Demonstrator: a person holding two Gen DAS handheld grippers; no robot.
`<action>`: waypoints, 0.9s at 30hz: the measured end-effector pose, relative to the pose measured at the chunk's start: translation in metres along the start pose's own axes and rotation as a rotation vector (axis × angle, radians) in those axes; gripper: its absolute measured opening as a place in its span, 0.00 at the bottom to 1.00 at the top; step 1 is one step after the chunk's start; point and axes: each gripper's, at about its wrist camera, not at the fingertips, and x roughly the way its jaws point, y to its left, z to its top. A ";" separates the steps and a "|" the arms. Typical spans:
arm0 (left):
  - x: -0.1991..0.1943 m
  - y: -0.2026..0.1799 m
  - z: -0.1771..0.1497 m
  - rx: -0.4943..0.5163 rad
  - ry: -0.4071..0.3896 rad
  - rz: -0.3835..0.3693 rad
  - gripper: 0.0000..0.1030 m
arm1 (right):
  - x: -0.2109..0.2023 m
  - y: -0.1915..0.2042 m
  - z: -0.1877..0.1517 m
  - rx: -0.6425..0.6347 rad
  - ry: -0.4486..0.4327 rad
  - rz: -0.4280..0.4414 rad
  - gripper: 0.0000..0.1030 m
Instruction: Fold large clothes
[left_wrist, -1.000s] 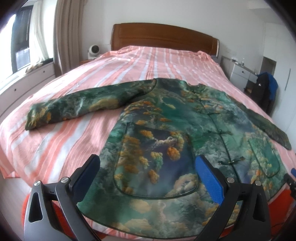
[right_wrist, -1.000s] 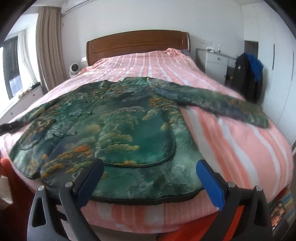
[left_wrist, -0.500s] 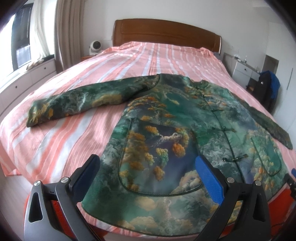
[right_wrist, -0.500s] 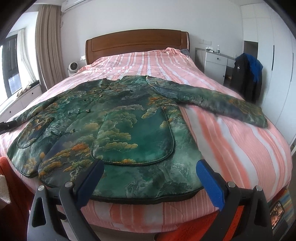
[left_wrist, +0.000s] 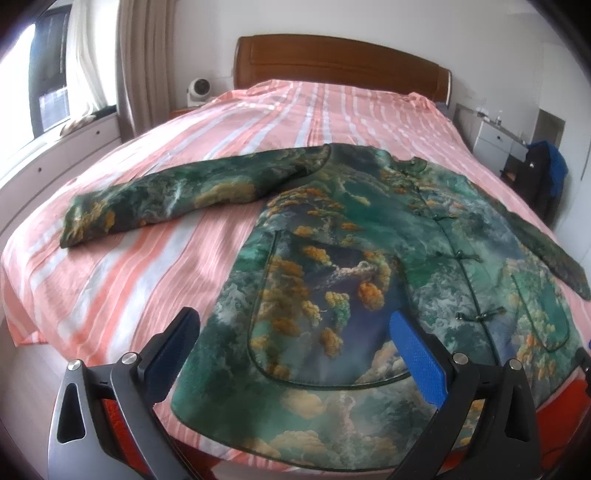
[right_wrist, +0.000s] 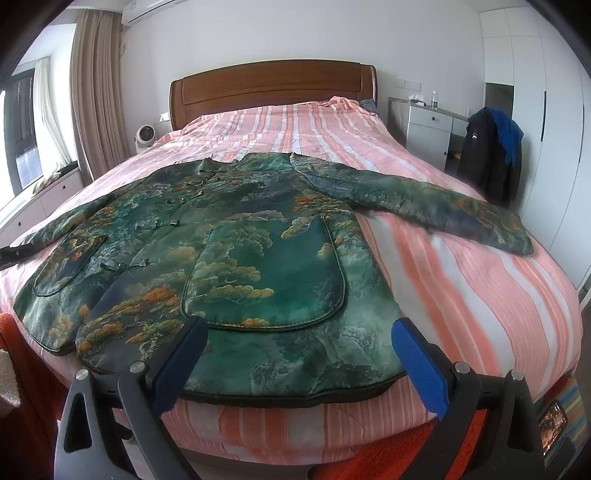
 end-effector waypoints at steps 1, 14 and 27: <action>0.000 0.000 0.000 -0.001 0.001 0.002 0.99 | 0.000 0.000 0.000 0.000 0.002 0.000 0.96; -0.002 0.001 0.001 0.000 -0.006 0.004 0.99 | 0.001 0.001 0.000 -0.002 -0.006 0.009 0.96; -0.001 -0.001 0.000 0.012 -0.009 0.009 0.99 | 0.003 0.000 -0.001 0.003 0.003 0.007 0.96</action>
